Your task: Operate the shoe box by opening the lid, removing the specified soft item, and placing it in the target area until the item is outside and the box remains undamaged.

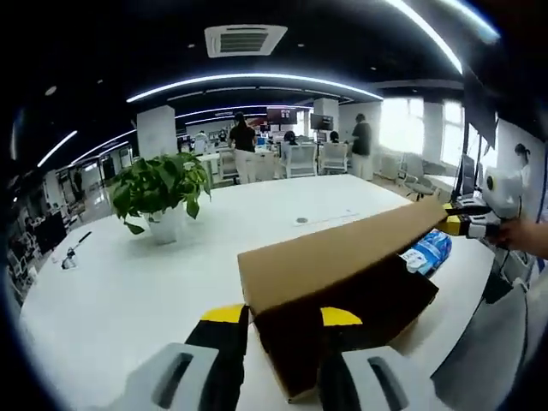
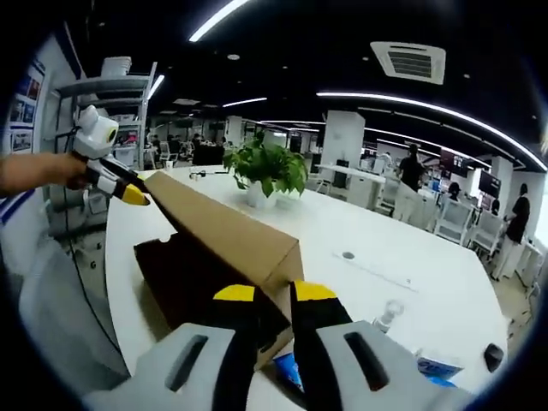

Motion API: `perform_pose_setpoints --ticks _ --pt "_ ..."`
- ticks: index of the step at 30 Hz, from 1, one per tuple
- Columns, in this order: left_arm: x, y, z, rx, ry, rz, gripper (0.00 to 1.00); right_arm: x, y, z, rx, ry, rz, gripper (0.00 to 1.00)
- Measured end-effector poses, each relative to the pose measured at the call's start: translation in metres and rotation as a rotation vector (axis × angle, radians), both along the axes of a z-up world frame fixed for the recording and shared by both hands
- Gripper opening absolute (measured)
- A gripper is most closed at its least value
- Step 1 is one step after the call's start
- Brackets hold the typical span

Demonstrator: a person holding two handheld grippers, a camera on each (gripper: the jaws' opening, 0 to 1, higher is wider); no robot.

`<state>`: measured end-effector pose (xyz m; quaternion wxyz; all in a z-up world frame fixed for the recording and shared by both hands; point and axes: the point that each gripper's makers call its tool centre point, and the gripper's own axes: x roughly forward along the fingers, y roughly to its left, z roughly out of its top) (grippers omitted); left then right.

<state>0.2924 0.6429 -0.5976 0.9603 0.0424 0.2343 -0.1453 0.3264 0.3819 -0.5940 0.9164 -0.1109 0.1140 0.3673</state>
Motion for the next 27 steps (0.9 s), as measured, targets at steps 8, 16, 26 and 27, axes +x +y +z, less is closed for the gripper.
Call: perform_pose_setpoints --ticks 8,16,26,27 --pt "-0.004 0.000 -0.001 -0.005 0.001 -0.003 0.32 -0.004 0.000 -0.002 0.004 0.010 0.004 0.13" --pt "-0.011 0.000 -0.006 -0.011 0.015 -0.012 0.32 -0.012 0.000 -0.009 0.000 0.035 0.015 0.13" --pt "-0.020 -0.005 -0.016 -0.017 0.037 -0.034 0.37 -0.023 0.000 -0.019 -0.032 0.041 0.044 0.15" --pt "-0.021 -0.005 -0.018 -0.019 0.040 -0.036 0.38 -0.024 0.000 -0.020 -0.035 0.042 0.048 0.16"
